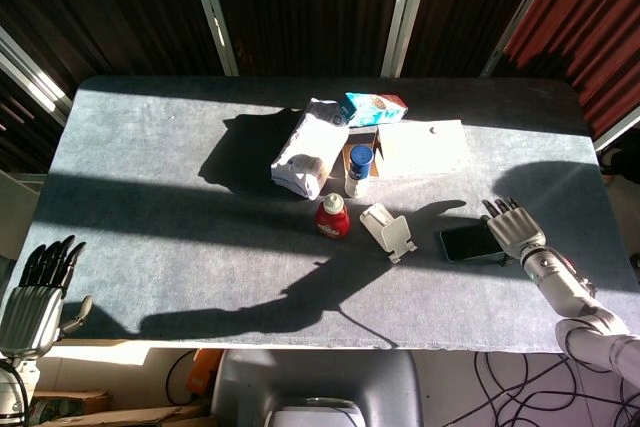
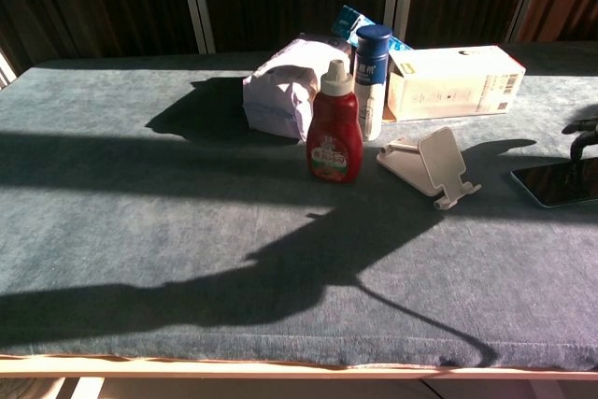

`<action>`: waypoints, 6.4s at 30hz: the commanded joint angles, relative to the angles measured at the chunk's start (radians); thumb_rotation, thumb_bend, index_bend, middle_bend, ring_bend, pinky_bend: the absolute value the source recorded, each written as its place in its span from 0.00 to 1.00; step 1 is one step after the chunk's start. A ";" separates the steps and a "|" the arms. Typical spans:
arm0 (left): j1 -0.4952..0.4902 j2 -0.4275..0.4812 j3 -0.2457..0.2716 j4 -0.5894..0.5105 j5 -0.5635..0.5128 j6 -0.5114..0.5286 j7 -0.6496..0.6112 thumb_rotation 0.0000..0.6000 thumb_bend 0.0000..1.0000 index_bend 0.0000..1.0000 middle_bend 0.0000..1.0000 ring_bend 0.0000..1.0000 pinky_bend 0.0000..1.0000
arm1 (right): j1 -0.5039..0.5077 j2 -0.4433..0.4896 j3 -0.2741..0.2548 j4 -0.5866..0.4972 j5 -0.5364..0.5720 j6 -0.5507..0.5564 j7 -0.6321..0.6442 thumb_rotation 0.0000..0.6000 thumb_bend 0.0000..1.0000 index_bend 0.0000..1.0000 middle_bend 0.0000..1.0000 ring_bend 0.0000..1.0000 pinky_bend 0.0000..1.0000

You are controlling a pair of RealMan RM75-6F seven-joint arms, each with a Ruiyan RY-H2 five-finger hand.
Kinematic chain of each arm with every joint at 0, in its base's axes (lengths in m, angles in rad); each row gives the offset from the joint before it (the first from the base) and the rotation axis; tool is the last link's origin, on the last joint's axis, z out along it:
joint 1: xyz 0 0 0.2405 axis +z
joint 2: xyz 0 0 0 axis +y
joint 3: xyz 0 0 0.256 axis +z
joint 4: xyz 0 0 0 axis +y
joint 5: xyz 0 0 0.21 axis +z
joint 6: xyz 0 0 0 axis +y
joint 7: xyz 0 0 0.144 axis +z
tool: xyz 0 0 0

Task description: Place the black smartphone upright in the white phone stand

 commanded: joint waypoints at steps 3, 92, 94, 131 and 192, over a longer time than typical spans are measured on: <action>-0.002 -0.002 -0.001 -0.001 -0.004 -0.004 0.006 1.00 0.37 0.00 0.01 0.00 0.05 | -0.003 -0.002 0.004 0.022 -0.066 0.002 0.142 1.00 0.30 0.37 0.17 0.00 0.00; 0.013 0.015 0.010 0.004 0.030 0.032 -0.046 1.00 0.37 0.00 0.03 0.00 0.05 | -0.122 -0.082 -0.013 0.067 -0.207 0.319 0.107 1.00 0.31 0.98 0.72 0.58 0.57; 0.013 0.015 0.010 0.004 0.031 0.032 -0.046 1.00 0.37 0.00 0.03 0.00 0.05 | -0.125 -0.083 -0.009 0.073 -0.216 0.352 0.081 1.00 0.31 0.98 0.72 0.58 0.57; 0.001 0.004 0.006 0.004 0.016 0.002 -0.018 1.00 0.37 0.00 0.03 0.00 0.05 | 0.293 0.030 -0.188 0.370 -0.964 0.819 -0.283 1.00 0.30 0.98 0.72 0.58 0.55; -0.017 -0.022 0.000 -0.005 -0.028 -0.046 0.059 1.00 0.37 0.00 0.03 0.00 0.05 | 0.339 -0.282 -0.410 0.895 -0.945 0.904 -0.037 1.00 0.30 0.98 0.72 0.57 0.36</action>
